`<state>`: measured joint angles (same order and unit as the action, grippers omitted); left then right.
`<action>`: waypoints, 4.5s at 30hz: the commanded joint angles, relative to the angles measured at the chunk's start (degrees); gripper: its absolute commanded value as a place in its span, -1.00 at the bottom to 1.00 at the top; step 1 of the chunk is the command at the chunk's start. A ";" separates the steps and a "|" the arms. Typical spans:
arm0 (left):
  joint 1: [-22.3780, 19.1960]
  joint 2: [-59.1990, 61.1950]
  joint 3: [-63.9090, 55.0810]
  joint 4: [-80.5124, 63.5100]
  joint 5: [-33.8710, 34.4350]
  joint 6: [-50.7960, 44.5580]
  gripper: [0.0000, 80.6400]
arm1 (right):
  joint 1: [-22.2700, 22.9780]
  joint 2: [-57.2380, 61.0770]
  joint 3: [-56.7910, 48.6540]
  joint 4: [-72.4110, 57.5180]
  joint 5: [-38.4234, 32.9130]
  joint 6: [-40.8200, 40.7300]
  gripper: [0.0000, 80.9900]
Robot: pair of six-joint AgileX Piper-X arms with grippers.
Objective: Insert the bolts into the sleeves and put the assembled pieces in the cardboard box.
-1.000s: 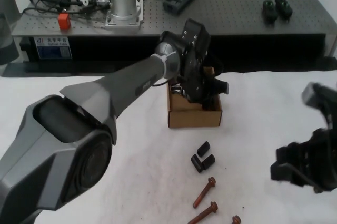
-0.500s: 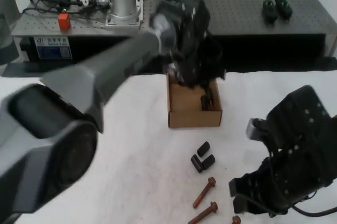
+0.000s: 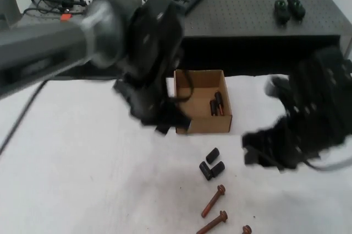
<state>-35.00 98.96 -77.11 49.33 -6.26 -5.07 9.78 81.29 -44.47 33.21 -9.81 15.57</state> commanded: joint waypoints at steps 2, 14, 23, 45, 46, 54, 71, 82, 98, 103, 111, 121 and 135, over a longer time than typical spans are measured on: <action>-0.11 -10.23 12.41 -6.82 -0.71 -2.45 -0.18 | 2.71 8.68 -12.66 3.95 1.82 -7.65 -0.08; -0.11 -21.82 25.80 -7.41 0.90 -3.87 -0.18 | 12.49 31.66 -37.39 23.01 7.94 -24.57 -0.08; -0.11 -21.81 25.85 -6.98 0.90 -3.17 -0.18 | 15.71 36.32 -37.39 21.49 12.90 -25.50 -0.27; -8.00 0.94 8.52 -12.54 22.40 10.54 -0.18 | -7.10 1.38 -18.31 19.19 1.10 -20.51 -0.96; -8.54 3.55 6.18 -10.99 22.40 11.23 -0.18 | -8.21 -1.06 -16.23 19.19 1.10 -20.22 -0.96; -10.58 18.58 -10.40 0.20 21.83 15.42 -0.18 | -11.80 -13.09 -4.85 19.19 1.10 -19.20 -0.96; -10.86 22.16 -13.59 1.74 17.35 15.75 -0.98 | -11.80 -14.62 -2.29 16.27 -2.08 -17.64 -0.96; -0.60 -5.36 4.96 -31.27 35.02 -9.95 -0.98 | -6.02 -27.65 12.87 -8.66 -29.14 -3.48 -0.96; 0.10 -14.80 23.01 -67.49 50.27 -33.74 -0.98 | 7.73 -22.48 17.41 -43.25 -26.28 9.32 -0.96; 0.10 -14.80 23.01 -67.47 50.43 -33.75 -0.98 | 7.73 -22.34 17.41 -45.72 -23.57 9.32 -0.96; 0.10 -14.80 23.01 -67.47 48.31 -33.75 -0.98 | 7.55 -22.51 17.41 -45.23 -21.52 9.32 -0.96; 0.10 -14.80 23.01 -67.47 49.40 -33.75 -0.98 | 7.55 -22.61 17.41 -49.53 -16.32 8.82 -0.96; 0.10 -14.80 23.01 -67.10 48.93 -33.46 0.02 | 4.48 -22.49 17.41 -54.89 -14.82 3.96 -0.96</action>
<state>-34.88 85.02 -53.78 -17.43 43.13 -38.90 15.17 58.77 -26.85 -19.38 -25.13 20.95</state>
